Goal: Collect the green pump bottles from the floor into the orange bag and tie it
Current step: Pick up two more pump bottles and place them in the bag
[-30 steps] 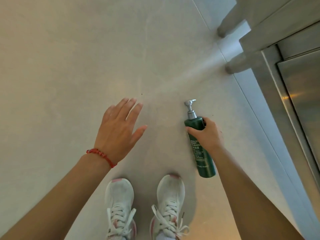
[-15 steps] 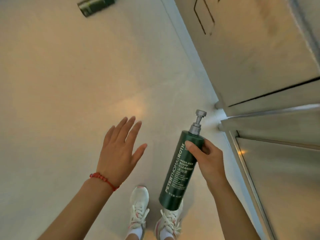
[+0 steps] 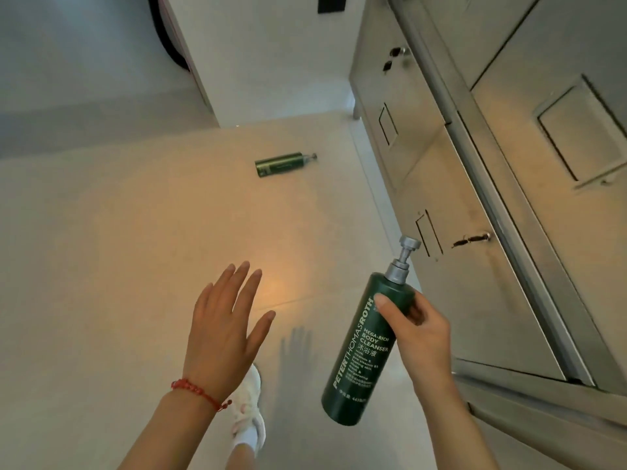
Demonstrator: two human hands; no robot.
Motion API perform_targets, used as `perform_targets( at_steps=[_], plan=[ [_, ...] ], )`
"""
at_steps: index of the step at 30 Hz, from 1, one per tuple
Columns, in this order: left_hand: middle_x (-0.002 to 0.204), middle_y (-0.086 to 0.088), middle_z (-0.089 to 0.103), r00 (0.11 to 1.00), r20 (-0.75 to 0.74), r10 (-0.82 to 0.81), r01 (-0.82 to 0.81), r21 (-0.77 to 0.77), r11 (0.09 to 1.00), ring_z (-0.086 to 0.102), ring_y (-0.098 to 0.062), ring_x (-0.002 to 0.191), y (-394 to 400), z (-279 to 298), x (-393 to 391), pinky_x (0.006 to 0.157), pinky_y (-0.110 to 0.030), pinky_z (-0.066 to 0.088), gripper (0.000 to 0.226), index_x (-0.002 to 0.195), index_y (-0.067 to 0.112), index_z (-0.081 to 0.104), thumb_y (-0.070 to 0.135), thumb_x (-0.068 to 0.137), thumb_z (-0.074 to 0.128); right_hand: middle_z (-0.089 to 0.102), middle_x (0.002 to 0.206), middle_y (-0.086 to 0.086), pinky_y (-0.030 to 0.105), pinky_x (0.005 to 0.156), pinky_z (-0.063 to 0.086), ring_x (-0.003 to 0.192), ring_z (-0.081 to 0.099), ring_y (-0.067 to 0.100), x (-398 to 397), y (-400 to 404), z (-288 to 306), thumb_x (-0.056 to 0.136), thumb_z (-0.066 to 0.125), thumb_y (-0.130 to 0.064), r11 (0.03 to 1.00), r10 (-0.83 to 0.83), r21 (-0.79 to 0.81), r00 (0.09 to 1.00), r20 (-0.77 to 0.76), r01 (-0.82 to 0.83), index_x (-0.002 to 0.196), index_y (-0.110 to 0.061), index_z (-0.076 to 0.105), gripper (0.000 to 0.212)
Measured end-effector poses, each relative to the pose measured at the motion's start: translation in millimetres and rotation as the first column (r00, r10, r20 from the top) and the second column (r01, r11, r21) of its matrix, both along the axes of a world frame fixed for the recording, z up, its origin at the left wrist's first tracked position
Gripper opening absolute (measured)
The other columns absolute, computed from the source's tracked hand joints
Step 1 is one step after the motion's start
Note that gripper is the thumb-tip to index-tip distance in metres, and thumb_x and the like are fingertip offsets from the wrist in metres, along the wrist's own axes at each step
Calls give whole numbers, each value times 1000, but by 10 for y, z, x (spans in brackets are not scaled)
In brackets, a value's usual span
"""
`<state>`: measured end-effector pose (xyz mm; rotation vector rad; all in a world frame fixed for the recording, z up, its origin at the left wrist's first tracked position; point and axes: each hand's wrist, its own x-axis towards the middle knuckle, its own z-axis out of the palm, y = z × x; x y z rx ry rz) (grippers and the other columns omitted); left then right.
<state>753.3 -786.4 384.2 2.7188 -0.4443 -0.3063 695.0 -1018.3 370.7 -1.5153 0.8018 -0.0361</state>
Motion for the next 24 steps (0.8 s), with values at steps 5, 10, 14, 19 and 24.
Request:
perform_targets(
  at_steps=[5, 10, 14, 19, 24],
  plan=[
    [134, -17, 49, 999, 9, -33, 33, 31, 999, 43, -35, 125, 465, 83, 860, 99, -53, 36, 62, 129, 7, 46, 50, 90, 24, 71, 77, -12, 4, 52, 45, 73, 64, -6, 766, 278, 108, 69, 73, -26, 997, -75, -18, 997, 28, 75, 83, -30, 65, 17],
    [134, -19, 49, 990, 29, -141, 137, 108, 985, 44, -37, 124, 652, 103, 1726, 99, -53, 34, 62, 128, 6, 46, 49, 91, 22, 71, 77, -12, 5, 54, 45, 73, 65, -6, 1467, 463, 92, 71, 72, -22, 993, -113, -16, 993, 38, 114, 87, -25, 65, 18],
    [134, -20, 49, 993, 19, -117, 115, 74, 991, 43, -38, 124, 590, 46, 2358, 99, -55, 35, 60, 129, 5, 45, 46, 88, 29, 69, 87, -12, 10, 60, 47, 76, 64, -6, 2002, 472, 27, 72, 72, -23, 991, -126, -35, 992, 20, 127, 91, -28, 64, 22],
    [136, -18, 48, 993, -2, -120, 120, 70, 990, 41, -35, 127, 413, -132, 3111, 101, -51, 34, 58, 130, 6, 44, 43, 86, 33, 69, 87, -9, 6, 55, 47, 76, 64, -7, 2686, 311, -116, 71, 72, -22, 989, -146, -32, 989, 5, 146, 95, -26, 65, 25],
    [138, -17, 45, 984, -22, -176, 177, 83, 981, 39, -34, 128, 119, -250, 3977, 103, -51, 30, 59, 131, 7, 43, 43, 86, 31, 70, 86, -7, 9, 58, 49, 77, 66, 0, 3497, 154, -222, 73, 72, -18, 987, -157, 13, 988, 2, 157, 93, -25, 66, 22]
  ],
)
